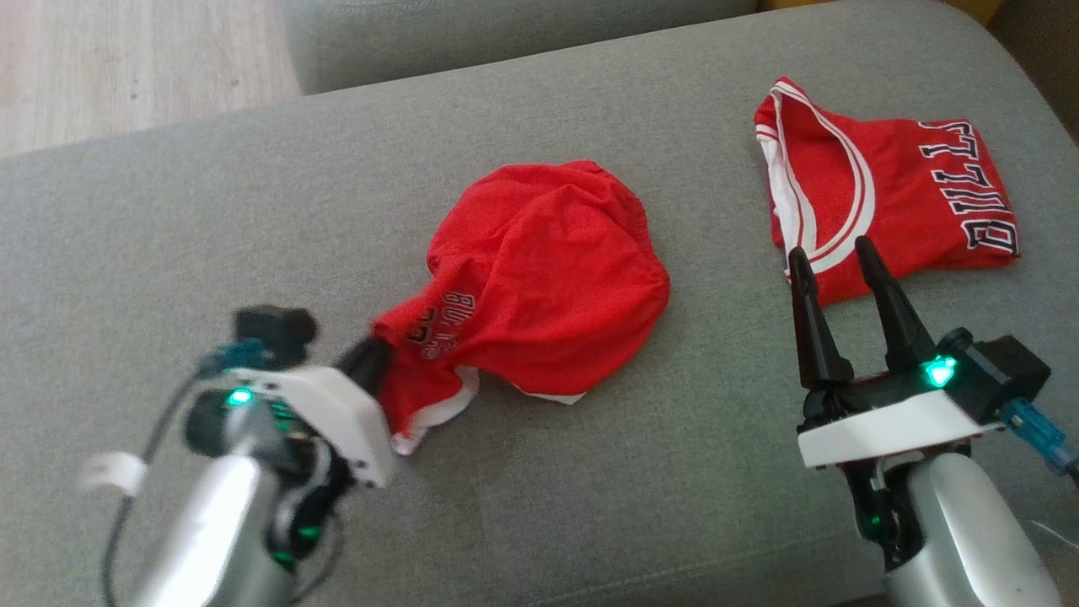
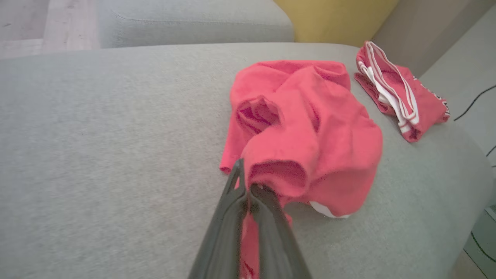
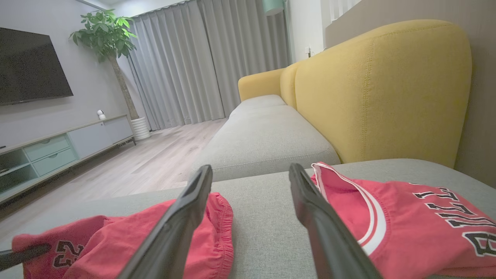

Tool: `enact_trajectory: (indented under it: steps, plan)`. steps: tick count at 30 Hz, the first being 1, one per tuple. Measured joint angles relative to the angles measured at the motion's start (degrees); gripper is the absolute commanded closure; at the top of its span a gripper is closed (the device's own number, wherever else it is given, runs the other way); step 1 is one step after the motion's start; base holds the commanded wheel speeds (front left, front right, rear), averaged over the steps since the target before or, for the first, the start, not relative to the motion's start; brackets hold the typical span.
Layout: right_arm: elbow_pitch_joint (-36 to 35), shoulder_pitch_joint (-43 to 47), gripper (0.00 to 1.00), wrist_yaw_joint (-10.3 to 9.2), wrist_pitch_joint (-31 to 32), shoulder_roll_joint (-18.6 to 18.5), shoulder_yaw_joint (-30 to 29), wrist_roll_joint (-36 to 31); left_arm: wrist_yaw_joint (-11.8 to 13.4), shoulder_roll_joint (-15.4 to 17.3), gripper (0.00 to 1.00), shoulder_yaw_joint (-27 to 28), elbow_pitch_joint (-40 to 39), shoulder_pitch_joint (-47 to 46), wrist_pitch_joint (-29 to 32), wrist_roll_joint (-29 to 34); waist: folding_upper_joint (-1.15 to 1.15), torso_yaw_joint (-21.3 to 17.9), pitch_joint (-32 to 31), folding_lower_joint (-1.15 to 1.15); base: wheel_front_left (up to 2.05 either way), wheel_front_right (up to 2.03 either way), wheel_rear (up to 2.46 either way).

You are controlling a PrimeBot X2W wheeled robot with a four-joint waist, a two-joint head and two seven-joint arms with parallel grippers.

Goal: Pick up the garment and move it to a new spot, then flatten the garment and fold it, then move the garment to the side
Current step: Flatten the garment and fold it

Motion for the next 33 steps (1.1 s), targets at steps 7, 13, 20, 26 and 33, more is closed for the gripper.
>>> enact_trajectory:
  steps: [7, 13, 20, 26, 33]
  plan:
    - [0.04, -0.41, 0.00, 0.00, 0.02, 0.00, -0.02, 0.00, -2.02, 6.27, 1.00, 6.19, 1.22, -2.13, 6.21, -6.83, 0.00, 0.86, 0.54, 0.00, 0.00, 0.00, 0.00]
    - [0.12, -1.30, 0.00, 0.00, 0.09, 0.03, 1.24, 0.02, -3.05, 8.55, 1.00, 11.10, 12.65, -10.87, 9.92, -12.38, 0.00, 0.23, 1.66, 0.00, 0.00, 0.00, 0.00]
    - [0.87, -2.92, 0.00, 0.00, 0.10, -0.05, 1.63, 0.57, -4.13, 10.66, 0.00, 11.25, 29.40, -17.07, 4.09, -11.57, 0.00, -1.36, 2.15, 0.00, 0.00, 0.00, 0.00]
    - [1.46, -2.79, 0.00, 0.00, 0.62, -0.26, 1.63, 0.58, -5.10, 11.21, 0.00, 6.43, 30.64, -18.96, -2.97, -9.13, 0.00, -0.58, 0.56, 0.00, 0.00, 0.00, 0.00]
    - [1.43, -1.74, 0.00, 0.00, 1.54, -0.67, 1.51, 0.58, -3.93, 13.03, 0.00, 3.75, 22.15, -14.40, -16.77, -5.12, 0.00, 1.40, -2.80, 0.00, 0.00, 0.00, 0.00]
